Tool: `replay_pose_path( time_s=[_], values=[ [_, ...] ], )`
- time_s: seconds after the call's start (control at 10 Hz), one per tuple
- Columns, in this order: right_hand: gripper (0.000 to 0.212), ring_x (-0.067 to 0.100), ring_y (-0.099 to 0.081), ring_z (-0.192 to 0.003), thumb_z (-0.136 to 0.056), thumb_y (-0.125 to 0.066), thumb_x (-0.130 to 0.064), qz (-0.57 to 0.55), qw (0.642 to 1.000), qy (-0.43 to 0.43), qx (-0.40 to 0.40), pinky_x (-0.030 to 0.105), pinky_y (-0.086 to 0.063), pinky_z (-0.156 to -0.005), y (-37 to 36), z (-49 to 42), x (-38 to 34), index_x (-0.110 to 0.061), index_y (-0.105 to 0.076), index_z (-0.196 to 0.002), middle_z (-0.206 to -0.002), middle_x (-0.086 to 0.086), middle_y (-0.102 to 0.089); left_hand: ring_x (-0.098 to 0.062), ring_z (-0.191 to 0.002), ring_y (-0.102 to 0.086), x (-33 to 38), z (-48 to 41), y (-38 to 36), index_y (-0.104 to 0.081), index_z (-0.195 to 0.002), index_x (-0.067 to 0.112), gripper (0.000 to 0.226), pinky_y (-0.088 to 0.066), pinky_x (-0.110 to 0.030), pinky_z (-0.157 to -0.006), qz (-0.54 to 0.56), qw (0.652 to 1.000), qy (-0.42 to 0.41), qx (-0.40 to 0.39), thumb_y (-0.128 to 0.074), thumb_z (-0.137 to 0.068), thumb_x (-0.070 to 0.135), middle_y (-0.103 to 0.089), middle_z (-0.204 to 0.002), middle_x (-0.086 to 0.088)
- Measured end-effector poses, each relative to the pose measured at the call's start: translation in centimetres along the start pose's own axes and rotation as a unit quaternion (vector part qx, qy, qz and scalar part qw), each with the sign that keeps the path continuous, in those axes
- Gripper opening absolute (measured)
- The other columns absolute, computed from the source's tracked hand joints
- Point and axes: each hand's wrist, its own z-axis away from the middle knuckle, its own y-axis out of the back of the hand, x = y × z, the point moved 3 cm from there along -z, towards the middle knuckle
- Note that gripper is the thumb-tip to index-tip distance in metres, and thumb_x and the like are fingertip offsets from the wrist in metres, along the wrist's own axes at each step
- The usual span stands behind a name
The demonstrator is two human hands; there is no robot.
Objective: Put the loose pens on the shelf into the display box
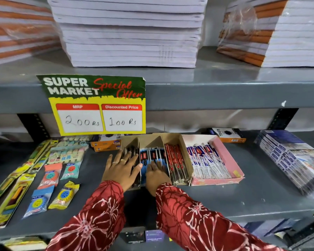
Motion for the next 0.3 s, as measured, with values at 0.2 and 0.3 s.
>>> replay_pose_path(
  time_s=[0.2,0.3],
  values=[
    [0.047,0.034,-0.046,-0.124,-0.085,-0.045,0.001,-0.071,0.981,0.102,0.147,0.040,-0.042,-0.102,4.7,4.3,-0.6,-0.001,-0.040,-0.132,-0.139,0.018,-0.045,-0.024,-0.124,-0.045,2.6,3.1,3.0,-0.053,-0.122,0.016,0.062,-0.026,-0.042,-0.108,0.025,0.983,-0.050,0.174,-0.015,-0.087,0.050,-0.060,-0.126,-0.006],
    [0.043,0.035,-0.059,-0.109,-0.084,-0.046,0.000,-0.061,0.964,0.138,0.218,0.042,-0.053,-0.088,5.6,7.3,0.4,-0.005,-0.048,-0.126,-0.130,0.015,-0.055,-0.025,-0.112,-0.055,4.5,4.6,4.1,-0.060,-0.110,0.011,0.054,-0.030,-0.039,-0.103,0.042,0.968,-0.080,0.233,-0.023,-0.090,0.044,-0.068,-0.112,-0.008]
  ],
)
